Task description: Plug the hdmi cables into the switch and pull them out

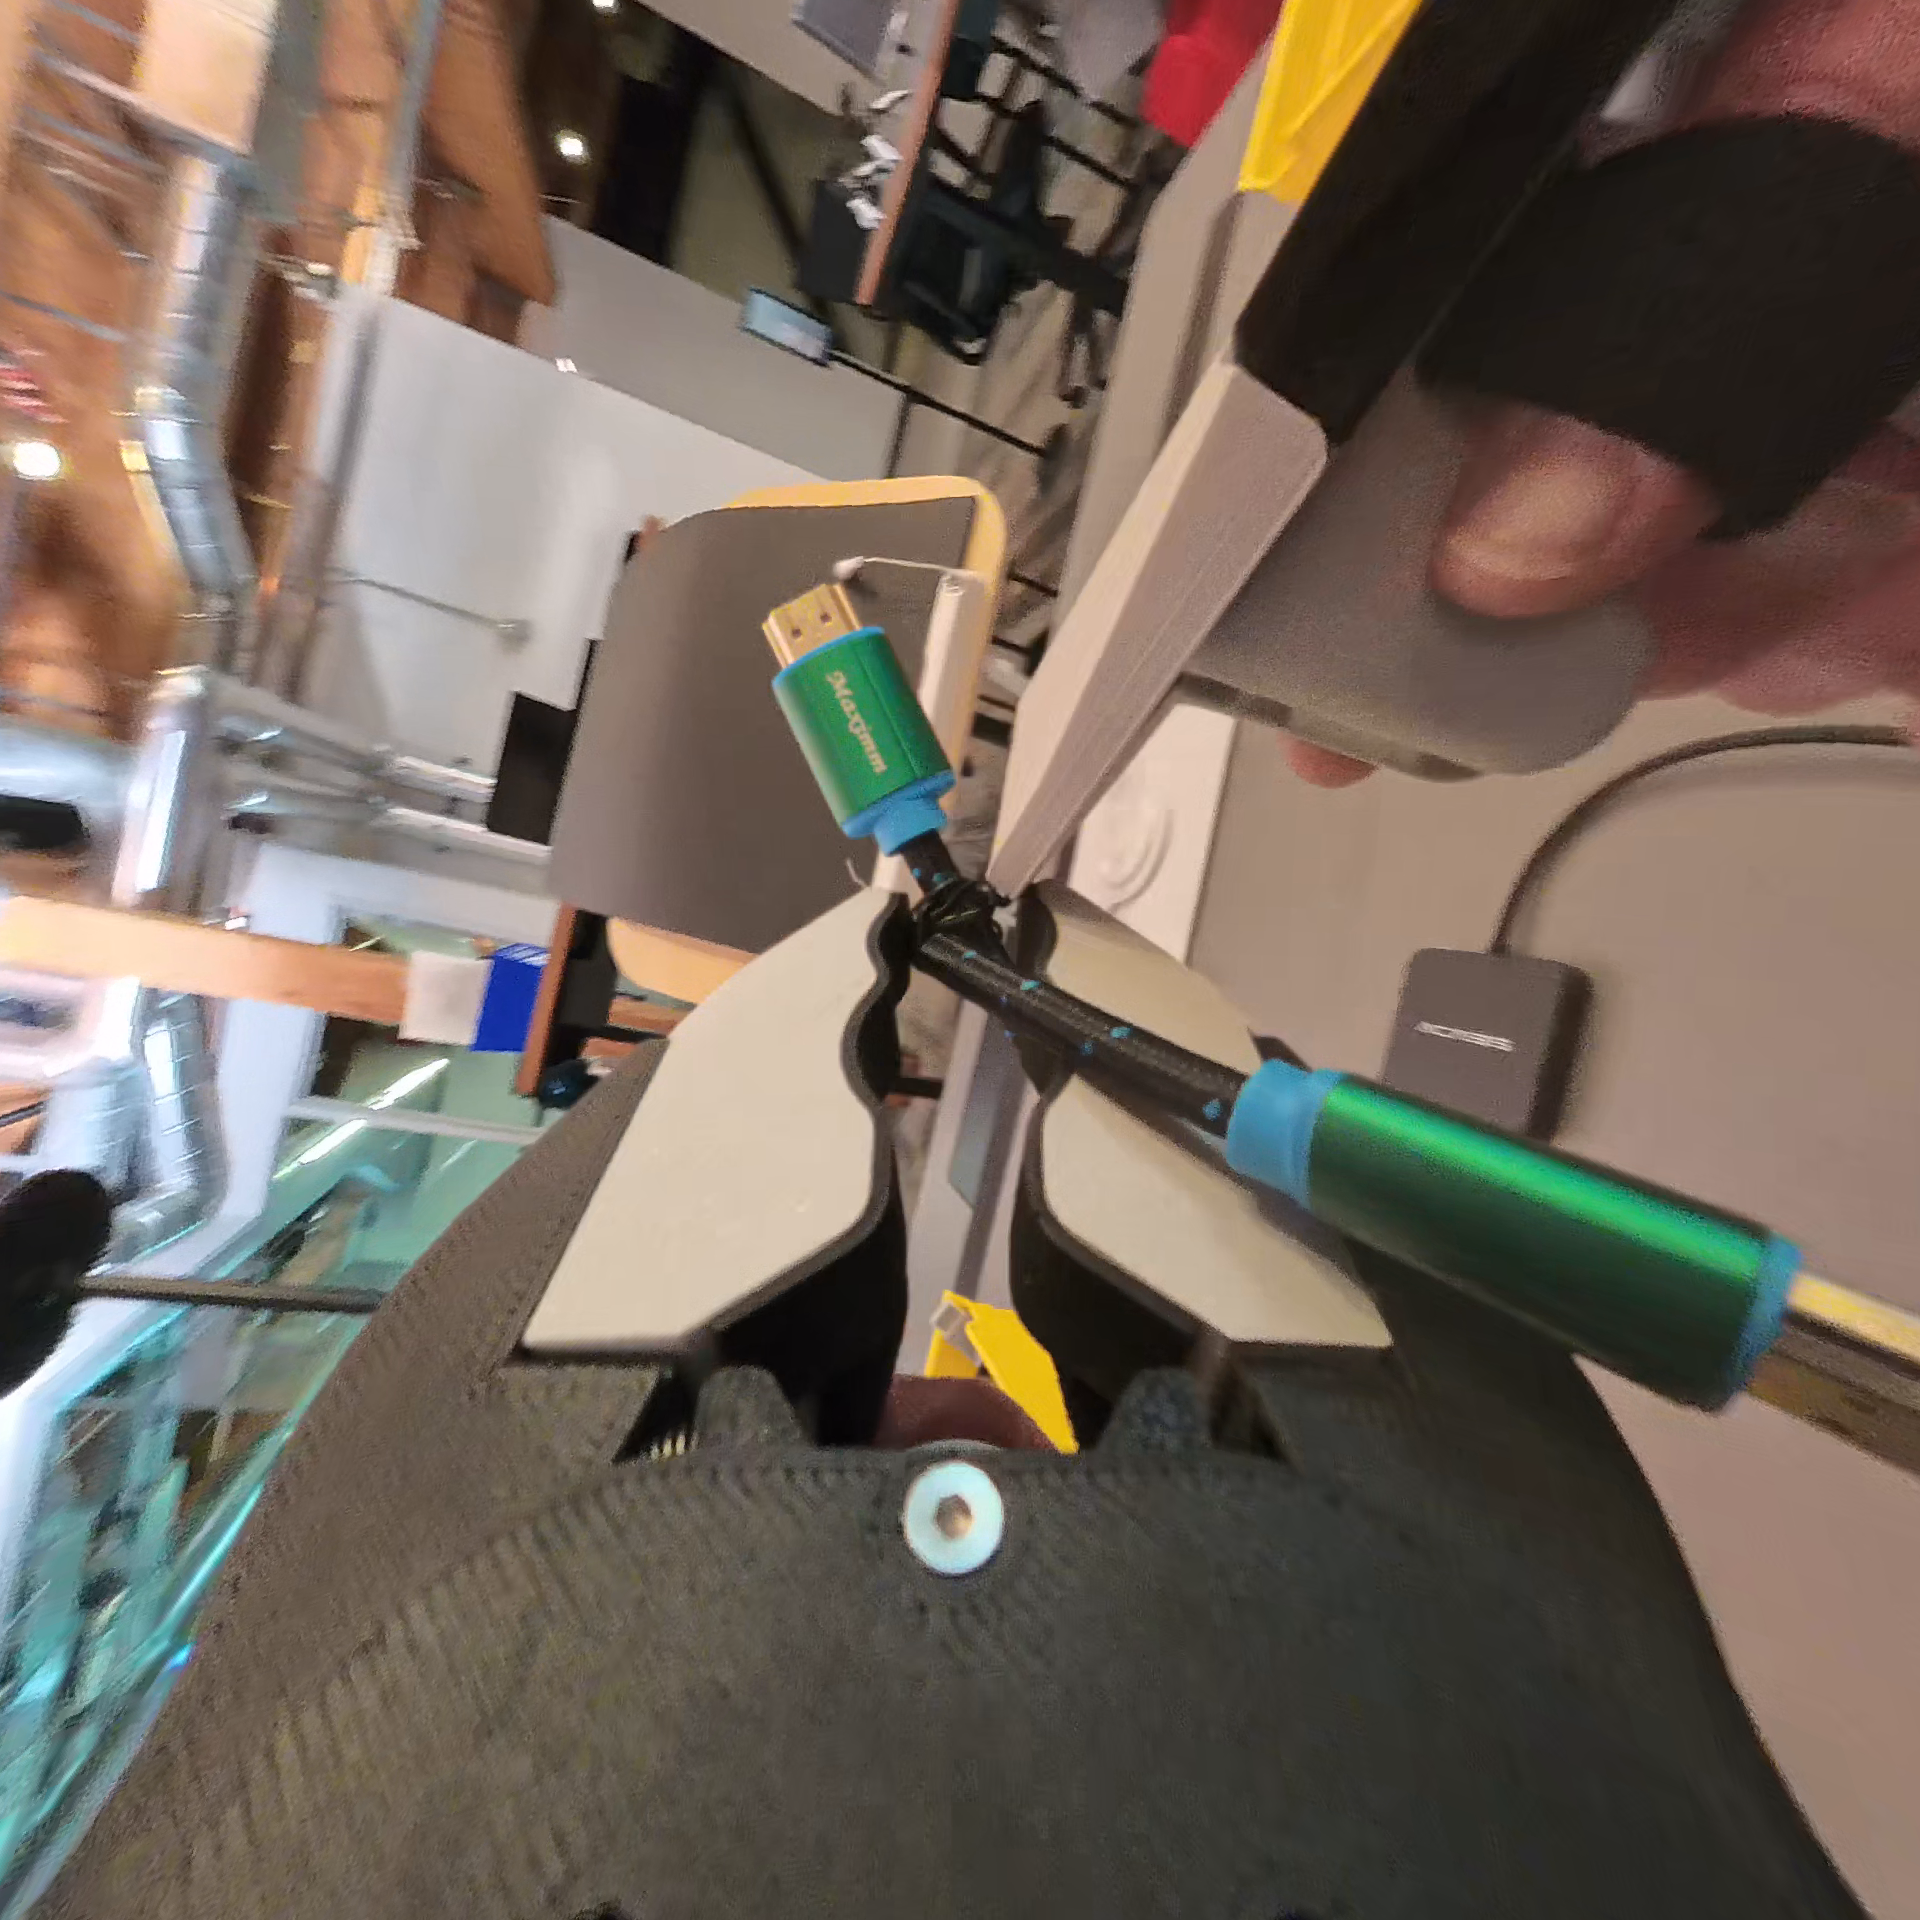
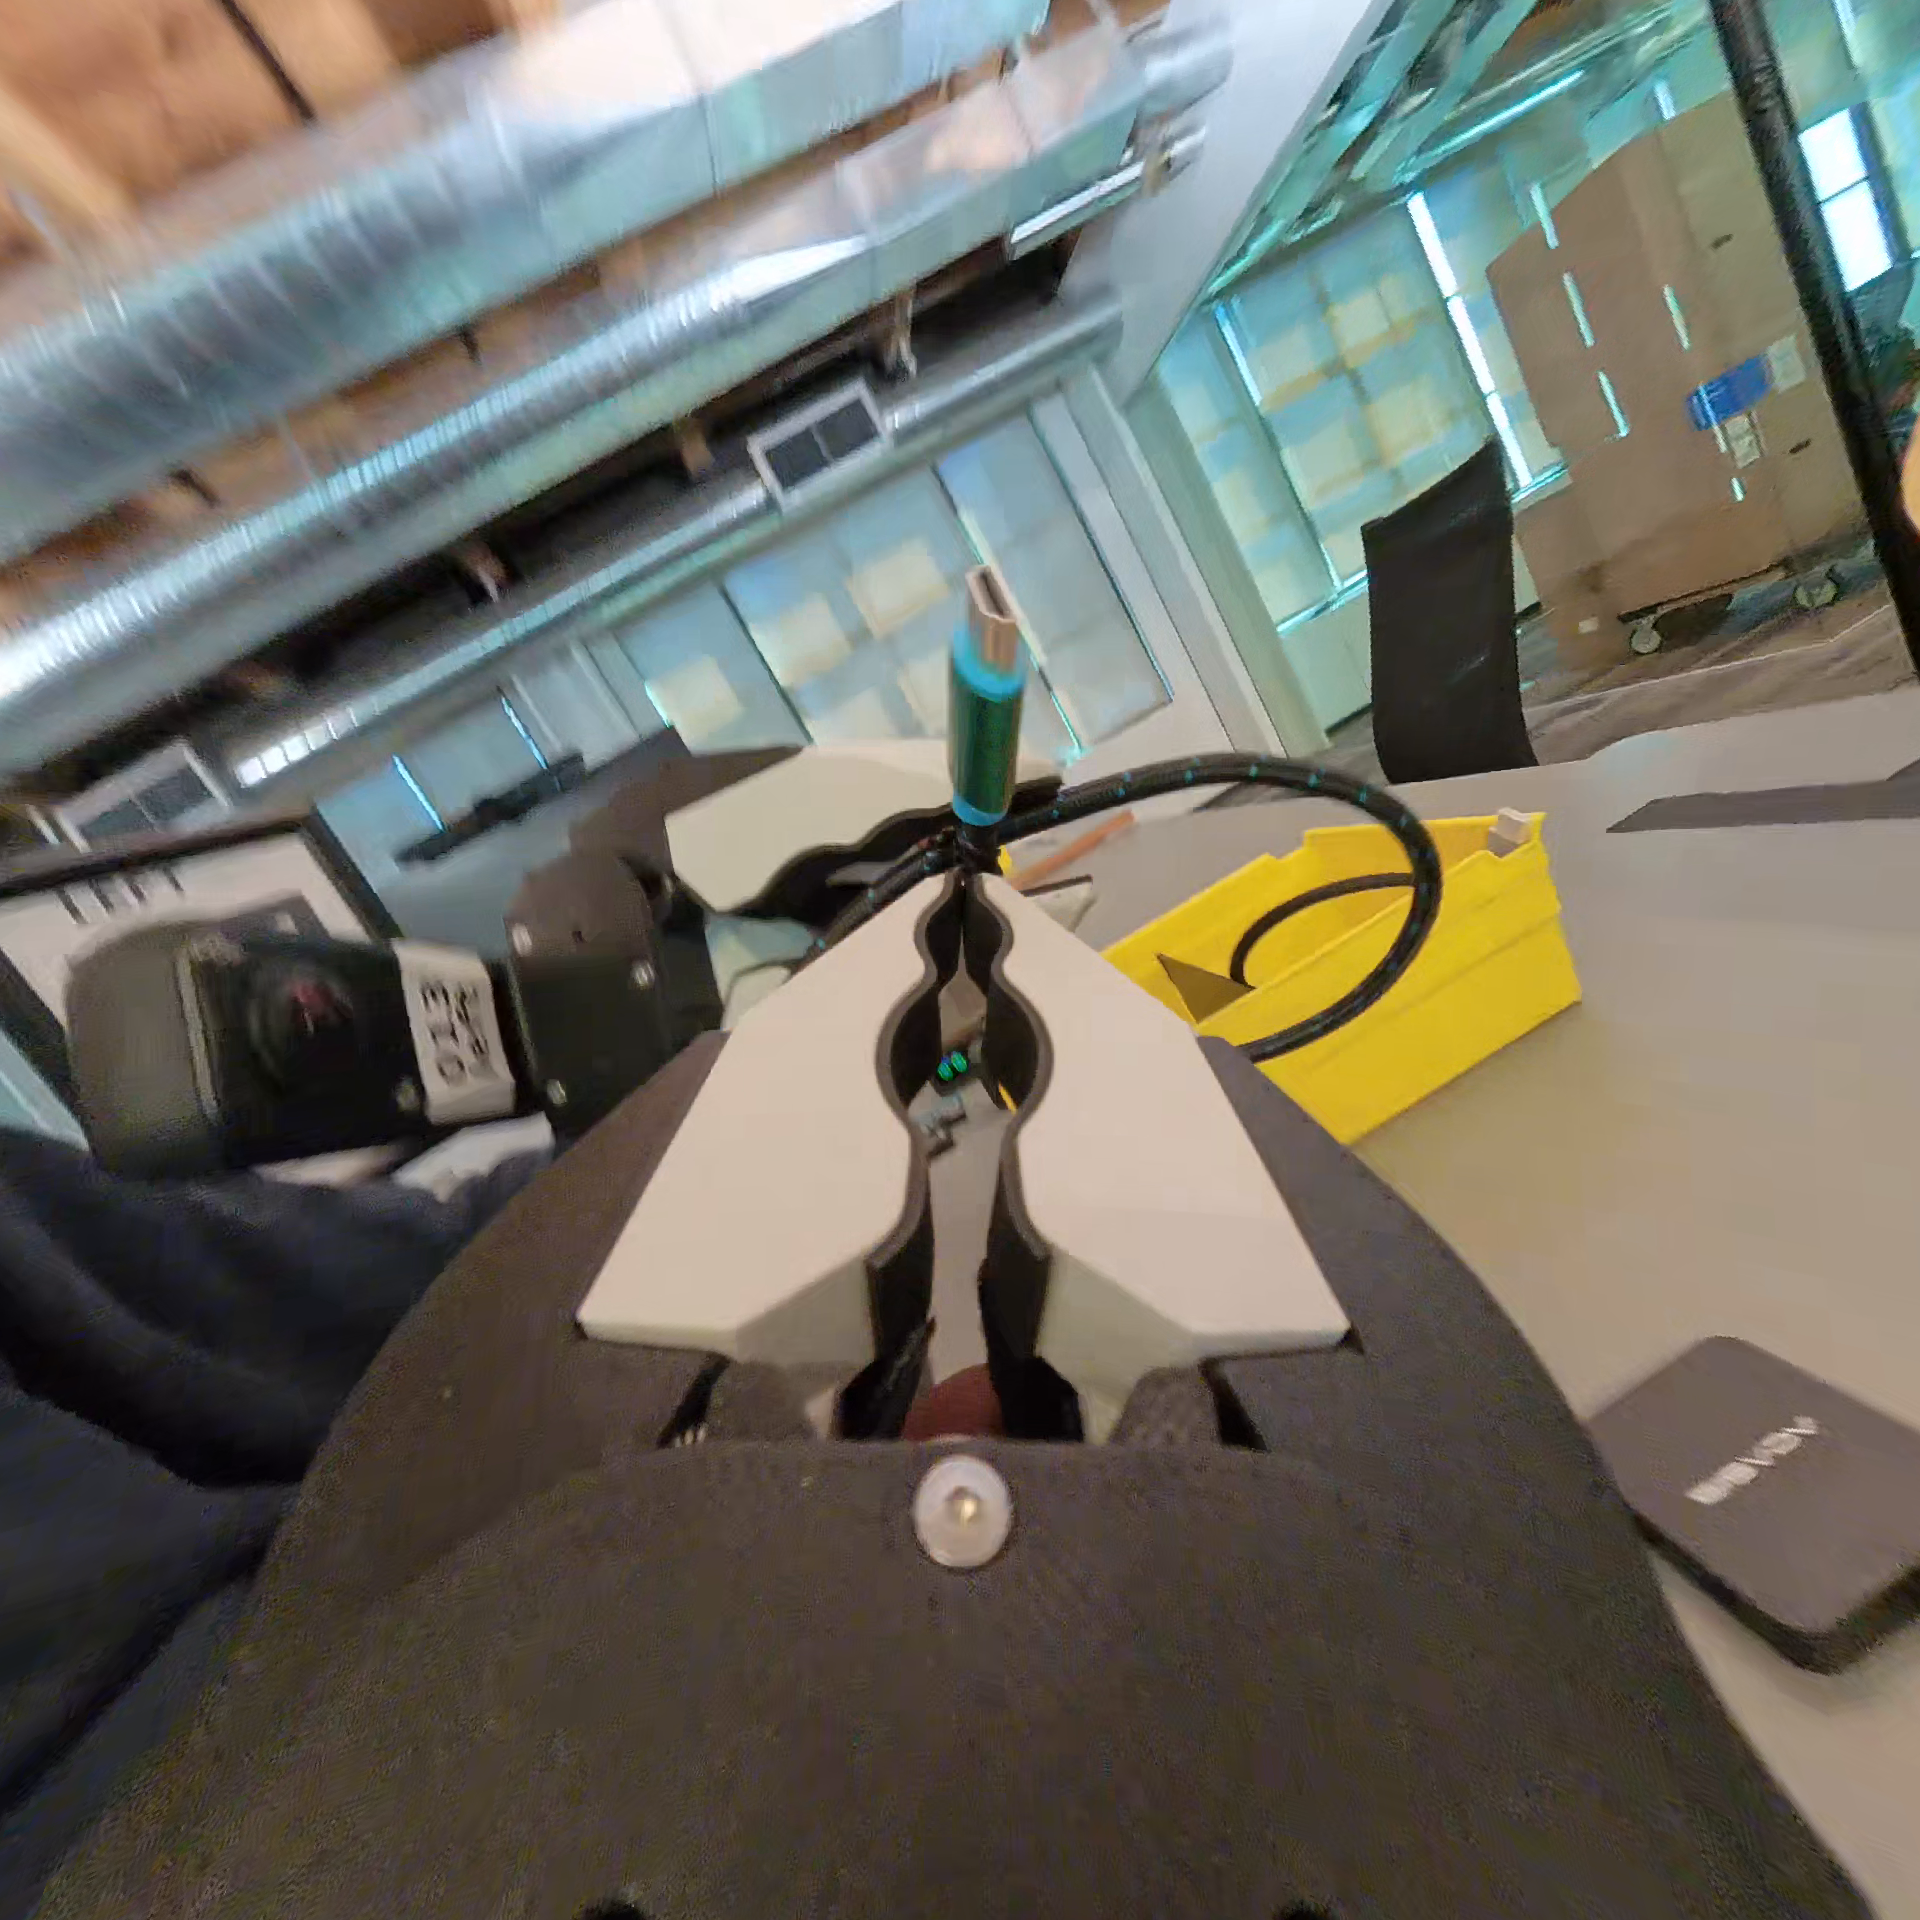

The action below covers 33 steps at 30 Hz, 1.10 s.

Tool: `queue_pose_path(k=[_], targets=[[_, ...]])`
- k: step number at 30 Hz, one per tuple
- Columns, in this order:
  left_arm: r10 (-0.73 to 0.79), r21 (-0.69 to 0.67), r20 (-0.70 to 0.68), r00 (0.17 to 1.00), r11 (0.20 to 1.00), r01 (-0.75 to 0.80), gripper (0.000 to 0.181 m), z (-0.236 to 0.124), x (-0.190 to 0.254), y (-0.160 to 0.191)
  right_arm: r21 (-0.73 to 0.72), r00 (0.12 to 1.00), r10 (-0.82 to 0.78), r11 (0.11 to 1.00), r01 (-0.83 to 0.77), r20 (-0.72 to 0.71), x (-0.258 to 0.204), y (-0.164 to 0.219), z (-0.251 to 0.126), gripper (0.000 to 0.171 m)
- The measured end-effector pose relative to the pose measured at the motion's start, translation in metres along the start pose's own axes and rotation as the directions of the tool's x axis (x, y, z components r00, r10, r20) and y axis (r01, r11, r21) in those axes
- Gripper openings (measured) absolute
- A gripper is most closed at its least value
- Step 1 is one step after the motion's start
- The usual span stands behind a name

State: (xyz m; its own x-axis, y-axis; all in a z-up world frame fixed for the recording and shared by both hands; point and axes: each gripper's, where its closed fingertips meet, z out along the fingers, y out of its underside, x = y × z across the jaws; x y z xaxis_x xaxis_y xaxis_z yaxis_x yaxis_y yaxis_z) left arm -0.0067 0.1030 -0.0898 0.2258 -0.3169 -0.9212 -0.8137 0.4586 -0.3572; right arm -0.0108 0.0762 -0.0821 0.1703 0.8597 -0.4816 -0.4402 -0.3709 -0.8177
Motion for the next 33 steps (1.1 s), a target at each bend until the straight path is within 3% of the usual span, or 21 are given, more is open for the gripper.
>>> queue_pose_path(k=[4, 8, 11, 14, 18, 26, 28, 30, 33], targets=[[0.032, 0.015, 0.188, 0.982, 0.999, -0.035, 0.019, 0.002, -0.014, -0.001, 0.111, 0.994, 0.107, 0.988, -0.109, 0.018, -0.005, -0.004, 0.002, 0.0], [-0.039, 0.048, 0.198, 0.979, 0.998, 0.03, 0.018, 0.001, -0.018, -0.002, 0.128, 0.995, 0.098, 0.987, -0.099, 0.012, -0.005, -0.009, 0.002, 0.0], [0.009, 0.038, 0.227, 0.974, 0.999, -0.018, 0.018, 0.001, -0.019, -0.002, 0.084, 0.998, 0.064, 0.994, -0.063, 0.0, -0.007, -0.005, 0.004, 0.0], [-0.003, 0.037, 0.218, 0.976, 0.999, -0.005, 0.018, 0.002, -0.017, -0.003, 0.028, 0.993, -0.095, 0.995, 0.097, -0.063, -0.01, -0.005, 0.003, 0.0], [0.053, 0.011, 0.225, 0.973, 0.998, -0.057, 0.018, 0.001, -0.019, -0.005, -0.098, 0.921, -0.366, 0.93, 0.355, -0.133, -0.011, -0.007, 0.003, 0.0], [0.038, -0.012, 0.173, 0.984, 0.999, -0.036, 0.018, 0.002, -0.014, -0.006, -0.293, 0.634, -0.756, 0.65, 0.701, -0.163, -0.01, -0.01, -0.004, 0.0], [0.034, -0.007, 0.161, 0.986, 0.999, -0.033, 0.017, 0.002, -0.013, -0.005, -0.314, 0.543, -0.826, 0.56, 0.767, -0.148, -0.012, -0.012, -0.007, 0.01], [0.047, 0.008, 0.135, 0.99, 0.999, -0.049, 0.018, 0.002, -0.009, -0.008, -0.348, 0.399, -0.91, 0.414, 0.841, -0.116, -0.013, -0.013, -0.009, 0.015], [0.05, 0.012, 0.095, 0.994, 0.999, -0.052, 0.018, 0.003, -0.001, -0.012, -0.392, 0.126, -0.992, 0.12, 0.912, -0.01, -0.015, -0.008, -0.011, 0.016]])
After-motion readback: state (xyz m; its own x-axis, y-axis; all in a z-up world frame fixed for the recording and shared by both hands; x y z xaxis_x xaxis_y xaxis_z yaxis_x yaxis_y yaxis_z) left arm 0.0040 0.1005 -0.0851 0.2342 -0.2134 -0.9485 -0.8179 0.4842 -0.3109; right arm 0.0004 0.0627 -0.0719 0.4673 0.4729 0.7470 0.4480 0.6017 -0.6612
